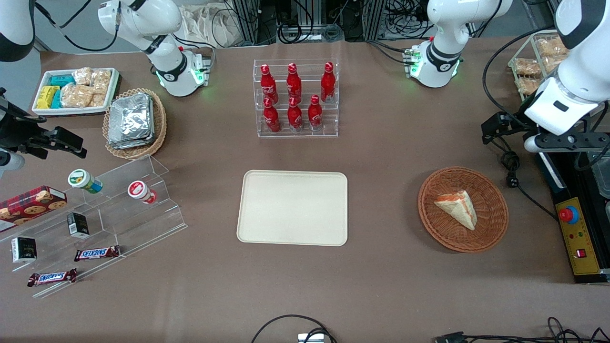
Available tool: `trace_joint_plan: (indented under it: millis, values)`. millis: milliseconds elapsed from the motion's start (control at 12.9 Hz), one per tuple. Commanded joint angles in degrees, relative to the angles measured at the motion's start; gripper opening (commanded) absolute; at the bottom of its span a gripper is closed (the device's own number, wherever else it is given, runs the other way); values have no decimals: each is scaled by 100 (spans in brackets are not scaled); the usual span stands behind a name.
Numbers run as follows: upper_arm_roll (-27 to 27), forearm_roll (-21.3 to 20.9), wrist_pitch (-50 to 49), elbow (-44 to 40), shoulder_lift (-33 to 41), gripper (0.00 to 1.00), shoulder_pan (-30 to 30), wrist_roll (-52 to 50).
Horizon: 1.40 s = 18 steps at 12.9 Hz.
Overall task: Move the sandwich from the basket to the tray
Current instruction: 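Move the left gripper over the wicker basket and lower toward the sandwich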
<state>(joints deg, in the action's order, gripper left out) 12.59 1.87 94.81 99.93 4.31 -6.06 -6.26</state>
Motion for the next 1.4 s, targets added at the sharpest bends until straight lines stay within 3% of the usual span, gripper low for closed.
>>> trace_joint_plan:
  millis: [0,389,933,1322]
  values:
    - [-90,-291,-24,-9,-9,100,123,-112]
    - [-125,-328,230,35,-307,100,-87,-251]
    - [-204,-398,1575,862,-939,100,-132,-2922]
    - [-186,-986,2541,897,-2037,100,52,-5152]
